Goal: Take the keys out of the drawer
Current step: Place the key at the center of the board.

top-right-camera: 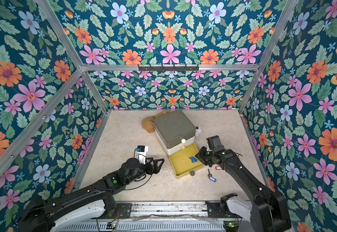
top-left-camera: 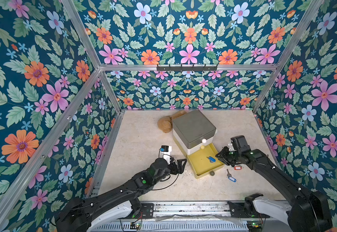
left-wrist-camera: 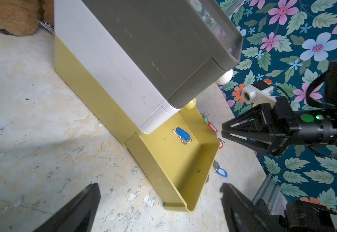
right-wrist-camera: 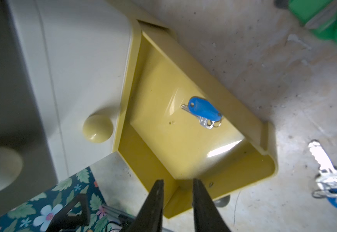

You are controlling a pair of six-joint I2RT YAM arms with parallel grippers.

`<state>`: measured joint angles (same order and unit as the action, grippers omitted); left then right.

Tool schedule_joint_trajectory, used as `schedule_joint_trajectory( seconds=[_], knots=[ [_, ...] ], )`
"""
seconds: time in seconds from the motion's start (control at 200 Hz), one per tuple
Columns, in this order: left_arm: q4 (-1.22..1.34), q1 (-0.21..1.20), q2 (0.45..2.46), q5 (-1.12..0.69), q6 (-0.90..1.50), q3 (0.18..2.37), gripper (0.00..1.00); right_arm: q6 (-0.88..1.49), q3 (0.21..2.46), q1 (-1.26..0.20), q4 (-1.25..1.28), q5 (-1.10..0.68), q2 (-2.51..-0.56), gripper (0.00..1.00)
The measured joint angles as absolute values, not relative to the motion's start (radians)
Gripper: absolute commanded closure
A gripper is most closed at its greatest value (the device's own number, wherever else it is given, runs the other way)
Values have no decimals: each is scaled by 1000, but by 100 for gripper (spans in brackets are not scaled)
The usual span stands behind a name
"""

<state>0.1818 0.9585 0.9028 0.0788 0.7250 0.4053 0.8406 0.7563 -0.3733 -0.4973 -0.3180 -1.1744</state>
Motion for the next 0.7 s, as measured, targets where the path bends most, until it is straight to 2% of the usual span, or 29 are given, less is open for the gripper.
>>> schedule_joint_trajectory(
  seconds=[0.7],
  knots=[
    [52, 959, 884, 103, 726, 446, 1, 747, 811, -470, -398, -153, -1518, 72]
  ],
)
